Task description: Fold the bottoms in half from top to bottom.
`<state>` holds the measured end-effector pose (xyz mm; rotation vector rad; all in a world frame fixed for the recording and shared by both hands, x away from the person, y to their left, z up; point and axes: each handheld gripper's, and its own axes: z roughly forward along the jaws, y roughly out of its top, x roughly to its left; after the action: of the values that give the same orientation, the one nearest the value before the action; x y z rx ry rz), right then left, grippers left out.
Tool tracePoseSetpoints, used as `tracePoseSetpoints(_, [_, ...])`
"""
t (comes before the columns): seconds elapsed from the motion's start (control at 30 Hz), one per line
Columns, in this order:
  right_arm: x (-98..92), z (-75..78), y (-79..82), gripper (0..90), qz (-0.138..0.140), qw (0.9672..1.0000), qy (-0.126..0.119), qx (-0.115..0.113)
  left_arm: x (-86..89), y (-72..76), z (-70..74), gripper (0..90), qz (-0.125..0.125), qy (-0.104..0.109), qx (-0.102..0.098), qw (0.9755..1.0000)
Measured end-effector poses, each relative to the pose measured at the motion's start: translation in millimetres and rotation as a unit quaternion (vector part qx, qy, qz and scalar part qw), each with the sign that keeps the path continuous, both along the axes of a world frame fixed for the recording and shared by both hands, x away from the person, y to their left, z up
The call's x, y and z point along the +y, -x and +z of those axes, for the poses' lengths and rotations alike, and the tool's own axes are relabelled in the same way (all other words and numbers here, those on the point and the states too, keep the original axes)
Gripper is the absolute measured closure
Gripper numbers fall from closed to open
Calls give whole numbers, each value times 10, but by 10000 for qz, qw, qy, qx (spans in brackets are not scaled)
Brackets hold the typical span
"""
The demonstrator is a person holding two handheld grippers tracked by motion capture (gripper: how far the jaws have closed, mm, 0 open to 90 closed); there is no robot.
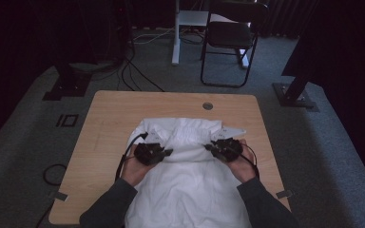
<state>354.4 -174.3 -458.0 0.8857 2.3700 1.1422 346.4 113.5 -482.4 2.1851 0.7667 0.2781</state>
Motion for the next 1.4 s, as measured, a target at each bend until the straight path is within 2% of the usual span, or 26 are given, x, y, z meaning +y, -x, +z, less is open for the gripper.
tracePoseSetpoints(0.03, [-15, -146, 31, 789, 34, 9998, -24, 198, -22, 12, -104, 843, -37, -85, 111, 9999])
tracePoseSetpoints(0.07, [-20, -261, 57, 788, 39, 9995, 32, 299, -37, 20, -176, 842, -34, -146, 174, 9997])
tracePoseSetpoints(0.17, [-40, -526, 123, 788, 22, 9979, 19, 645, -103, 67, -448, 842, -74, -395, 452, 9982])
tracePoseSetpoints(0.2, [-50, -619, 150, 787, 38, 9969, -11, 791, -118, 81, -500, 842, -93, -524, 464, 9975])
tracePoseSetpoints(0.23, [-53, -670, 163, 782, 58, 9962, -27, 873, -143, 110, -575, 842, -126, -751, 352, 9965])
tracePoseSetpoints(0.27, [-49, -743, 180, 774, 105, 9947, -35, 1018, -141, 126, -586, 841, -202, -805, 167, 9964])
tracePoseSetpoints(0.3, [-37, -796, 183, 764, 158, 9933, 33, 1142, -142, 126, -582, 841, -211, -883, 85, 9958])
tracePoseSetpoints(0.33, [-29, -829, 181, 763, 198, 9926, 91, 1195, -142, 109, -566, 841, -235, -1048, 11, 9942])
tracePoseSetpoints(0.37, [-18, -857, 183, 761, 193, 9922, 52, 1234, -154, 84, -557, 840, -207, -1235, -136, 9920])
tracePoseSetpoints(0.43, [26, -872, 175, 760, 224, 9917, 3, 1266, -155, 9, -539, 839, -148, -1474, -256, 9886])
tracePoseSetpoints(0.47, [75, -873, 162, 760, 219, 9920, 21, 1245, -149, -28, -534, 839, -126, -1540, -287, 9876])
tracePoseSetpoints(0.5, [75, -873, 162, 760, 219, 9920, 21, 1245, -149, -28, -534, 838, -126, -1540, -287, 9876])
tracePoseSetpoints(0.53, [109, -875, 150, 761, 197, 9921, 54, 1236, -106, -172, -520, 838, 1, -1585, -243, 9871])
tracePoseSetpoints(0.57, [218, -904, 58, 774, 112, 9927, 106, 1200, -89, -227, -516, 838, 65, -1616, -250, 9865])
tracePoseSetpoints(0.7, [292, -911, -211, 790, 36, 9932, 27, 1166, -51, -423, -500, 839, 268, -1624, -172, 9862])
tracePoseSetpoints(0.77, [303, -898, -389, 795, -87, 9934, 90, 1139, -60, -512, -494, 839, 330, -1544, -69, 9874])
tracePoseSetpoints(0.83, [317, -878, -583, 797, -296, 9931, 189, 1118, -68, -615, -502, 839, 430, -1364, 20, 9897])
tracePoseSetpoints(0.9, [331, -865, -770, 798, -504, 9920, 200, 1140, -75, -723, -508, 840, 578, -1212, 99, 9909])
tracePoseSetpoints(1.0, [376, -846, -963, 798, -757, 9897, 202, 1200, -69, -852, -517, 840, 777, -1006, 202, 9917])
tracePoseSetpoints(1.03, [391, -842, -1003, 798, -792, 9895, 216, 1192, -54, -890, -510, 838, 809, -953, 297, 9917])
tracePoseSetpoints(1.1, [400, -828, -1050, 799, -833, 9884, 180, 1254, -10, -947, -495, 841, 888, -748, 462, 9922])
tracePoseSetpoints(1.17, [384, -806, -1051, 801, -829, 9884, 69, 1268, 25, -948, -458, 845, 921, -635, 427, 9928])
tracePoseSetpoints(1.27, [328, -711, -990, 806, -783, 9905, -127, 1127, 68, -897, -334, 847, 913, -390, 283, 9947])
tracePoseSetpoints(1.33, [289, -586, -934, 807, -728, 9927, -220, 939, 108, -847, -195, 849, 892, -23, 217, 9958])
tracePoseSetpoints(1.4, [238, -415, -873, 808, -642, 9951, -295, 694, 167, -802, -15, 851, 861, 366, 111, 9956])
